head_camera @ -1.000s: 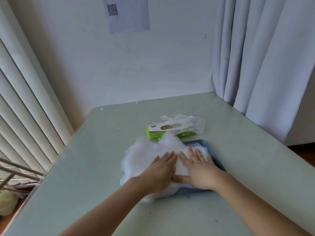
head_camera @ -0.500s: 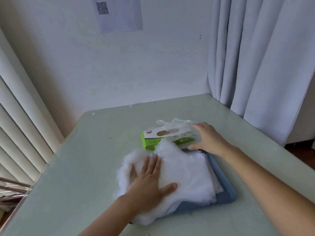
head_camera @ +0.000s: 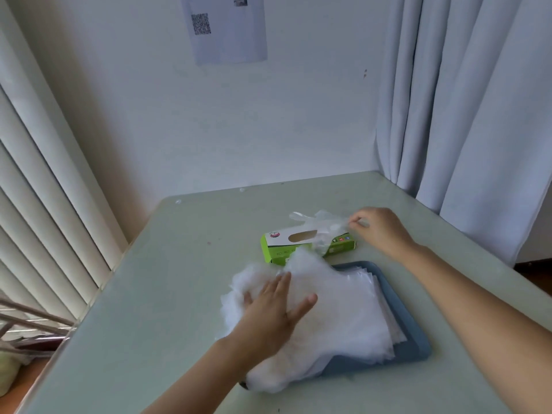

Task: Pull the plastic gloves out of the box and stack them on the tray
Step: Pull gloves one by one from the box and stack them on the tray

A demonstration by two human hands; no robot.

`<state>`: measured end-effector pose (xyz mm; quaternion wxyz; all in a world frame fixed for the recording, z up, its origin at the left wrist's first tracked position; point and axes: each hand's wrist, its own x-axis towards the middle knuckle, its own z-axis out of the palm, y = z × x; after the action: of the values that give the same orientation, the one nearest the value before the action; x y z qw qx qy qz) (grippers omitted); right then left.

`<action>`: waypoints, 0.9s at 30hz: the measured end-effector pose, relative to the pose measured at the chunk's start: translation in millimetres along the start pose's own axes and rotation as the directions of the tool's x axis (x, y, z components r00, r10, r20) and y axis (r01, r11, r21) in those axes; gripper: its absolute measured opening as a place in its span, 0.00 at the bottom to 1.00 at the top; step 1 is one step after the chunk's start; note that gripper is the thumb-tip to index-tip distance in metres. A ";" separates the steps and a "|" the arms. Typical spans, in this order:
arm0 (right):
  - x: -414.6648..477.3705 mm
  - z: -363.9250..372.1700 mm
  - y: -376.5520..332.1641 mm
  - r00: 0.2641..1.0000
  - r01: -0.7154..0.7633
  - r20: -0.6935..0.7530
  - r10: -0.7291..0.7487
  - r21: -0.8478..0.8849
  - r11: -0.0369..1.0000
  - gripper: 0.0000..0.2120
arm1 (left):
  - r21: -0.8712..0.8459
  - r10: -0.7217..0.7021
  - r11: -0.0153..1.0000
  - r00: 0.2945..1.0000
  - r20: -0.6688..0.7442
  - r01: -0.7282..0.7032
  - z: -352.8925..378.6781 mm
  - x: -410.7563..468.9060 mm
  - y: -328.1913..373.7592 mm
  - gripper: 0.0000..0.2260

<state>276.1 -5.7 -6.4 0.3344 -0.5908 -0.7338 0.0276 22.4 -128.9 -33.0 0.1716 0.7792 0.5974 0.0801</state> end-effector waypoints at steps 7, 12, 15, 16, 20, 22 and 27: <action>5.2 -89.9 -65.9 0.980 -0.136 0.179 0.091 0.257 0.957 0.11 | -0.608 -0.024 0.789 0.985 -0.173 -0.088 -38.4 -1.5 18.1 0.40; -17.0 -143.5 -117.2 0.905 -0.189 0.421 -0.061 0.525 0.830 0.10 | -0.621 0.036 0.757 0.962 -0.270 -0.203 -52.8 -6.7 35.7 0.47; -29.4 -160.8 -138.8 0.876 -0.225 0.463 -0.136 0.642 0.733 0.08 | -0.591 0.092 0.755 0.937 -0.336 -0.285 -61.6 -15.3 47.1 0.52; -32.3 -165.7 -143.2 0.867 -0.217 0.474 -0.154 0.637 0.739 0.08 | -0.591 0.092 0.745 0.926 -0.366 -0.308 -64.5 -17.4 49.7 0.53; -47.4 -180.1 -155.9 0.810 -0.155 0.534 -0.243 0.595 0.789 0.11 | -0.583 0.119 0.667 0.839 -0.531 -0.464 -85.3 -32.4 53.9 0.46; -55.2 -181.3 -158.4 0.795 -0.137 0.541 -0.275 0.602 0.787 0.11 | -0.615 0.165 0.588 0.822 -0.545 -0.525 -97.6 -37.2 51.9 0.36; -61.7 -165.1 -145.6 0.854 -0.175 0.482 -0.196 0.620 0.765 0.12 | -0.781 0.157 0.453 0.901 -0.405 -0.430 -104.5 -41.2 45.5 0.06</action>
<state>243.8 -162.7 156.6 0.3054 -0.4050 -0.7444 0.4342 17.8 -160.7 83.9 0.4317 0.6641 0.3507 0.4996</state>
